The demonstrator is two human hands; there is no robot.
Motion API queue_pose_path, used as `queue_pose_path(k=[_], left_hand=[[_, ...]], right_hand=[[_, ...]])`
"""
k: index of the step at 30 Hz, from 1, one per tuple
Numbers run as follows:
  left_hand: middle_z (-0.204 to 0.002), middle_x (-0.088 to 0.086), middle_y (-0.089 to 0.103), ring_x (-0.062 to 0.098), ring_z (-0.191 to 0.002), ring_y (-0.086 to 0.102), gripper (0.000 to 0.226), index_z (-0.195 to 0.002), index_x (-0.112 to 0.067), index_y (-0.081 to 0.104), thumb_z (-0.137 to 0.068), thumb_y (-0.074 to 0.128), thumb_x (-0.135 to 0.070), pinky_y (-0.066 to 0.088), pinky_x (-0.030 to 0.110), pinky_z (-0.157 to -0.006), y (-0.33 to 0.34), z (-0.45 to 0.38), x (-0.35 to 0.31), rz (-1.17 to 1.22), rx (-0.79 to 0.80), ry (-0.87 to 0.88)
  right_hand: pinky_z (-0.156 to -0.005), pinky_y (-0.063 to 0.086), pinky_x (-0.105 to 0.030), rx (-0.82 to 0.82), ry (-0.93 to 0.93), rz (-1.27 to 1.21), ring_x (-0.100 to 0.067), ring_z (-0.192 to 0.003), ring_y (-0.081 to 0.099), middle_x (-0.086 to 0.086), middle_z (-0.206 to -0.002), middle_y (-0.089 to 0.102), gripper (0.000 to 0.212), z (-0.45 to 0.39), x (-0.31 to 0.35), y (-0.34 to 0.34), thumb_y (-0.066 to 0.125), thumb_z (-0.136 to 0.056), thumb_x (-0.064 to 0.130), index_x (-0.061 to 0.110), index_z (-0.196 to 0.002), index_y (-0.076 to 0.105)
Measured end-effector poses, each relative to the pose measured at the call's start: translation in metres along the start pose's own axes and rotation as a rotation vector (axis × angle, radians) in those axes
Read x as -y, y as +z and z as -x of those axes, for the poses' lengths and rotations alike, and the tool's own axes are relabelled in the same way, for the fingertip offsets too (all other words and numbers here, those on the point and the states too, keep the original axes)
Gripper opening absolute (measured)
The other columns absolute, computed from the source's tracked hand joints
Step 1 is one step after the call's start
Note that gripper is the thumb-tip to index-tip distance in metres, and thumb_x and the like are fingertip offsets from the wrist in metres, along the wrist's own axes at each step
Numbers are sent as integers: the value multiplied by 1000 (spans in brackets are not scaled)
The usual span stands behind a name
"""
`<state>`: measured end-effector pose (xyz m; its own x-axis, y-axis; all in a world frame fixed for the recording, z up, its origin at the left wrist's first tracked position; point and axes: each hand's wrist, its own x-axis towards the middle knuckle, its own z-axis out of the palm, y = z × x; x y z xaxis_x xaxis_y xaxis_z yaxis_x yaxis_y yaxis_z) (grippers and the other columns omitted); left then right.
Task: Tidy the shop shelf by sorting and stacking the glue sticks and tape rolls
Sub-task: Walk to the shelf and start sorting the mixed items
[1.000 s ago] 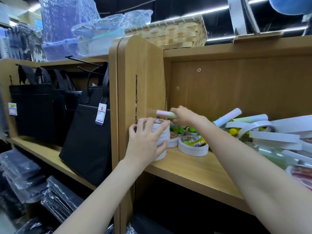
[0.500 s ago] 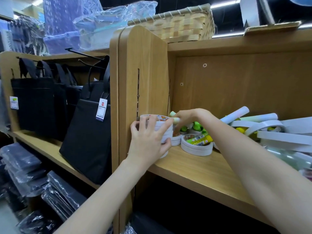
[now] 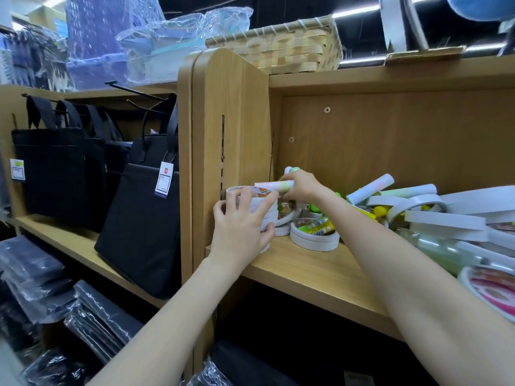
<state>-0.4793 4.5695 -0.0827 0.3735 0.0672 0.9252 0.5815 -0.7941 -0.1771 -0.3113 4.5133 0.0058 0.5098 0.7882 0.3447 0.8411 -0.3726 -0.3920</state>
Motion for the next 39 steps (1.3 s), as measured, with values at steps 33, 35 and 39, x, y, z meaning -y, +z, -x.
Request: queue_pose_path(k=[33, 35, 39], left_hand=[[-152, 7, 26, 28, -141, 16, 66, -145, -30, 29, -84, 20, -52, 10, 49, -112, -100, -43, -213, 926, 153, 129], [-153, 5, 22, 25, -140, 17, 73, -147, -34, 21, -79, 13, -60, 9, 43, -113, -107, -59, -248, 996, 254, 190], [-136, 8, 41, 18, -121, 43, 62, -148, -23, 21, -94, 40, -45, 29, 20, -93, -119, -94, -316, 1336, 423, 304]], right_hand=[[-78, 34, -29, -354, 244, 451, -30, -106, 50, -14, -109, 59, 43, 285, -101, -230, 70, -71, 0, 12, -112, 65], [-76, 36, -29, -352, 298, 496, -33, -104, 53, -17, -105, 62, 42, 298, -114, -247, 67, -71, -4, 9, -111, 66], [-73, 43, -32, -310, 400, 576, -35, -97, 56, -21, -102, 61, 37, 310, -142, -269, 59, -73, -3, 8, -107, 67]])
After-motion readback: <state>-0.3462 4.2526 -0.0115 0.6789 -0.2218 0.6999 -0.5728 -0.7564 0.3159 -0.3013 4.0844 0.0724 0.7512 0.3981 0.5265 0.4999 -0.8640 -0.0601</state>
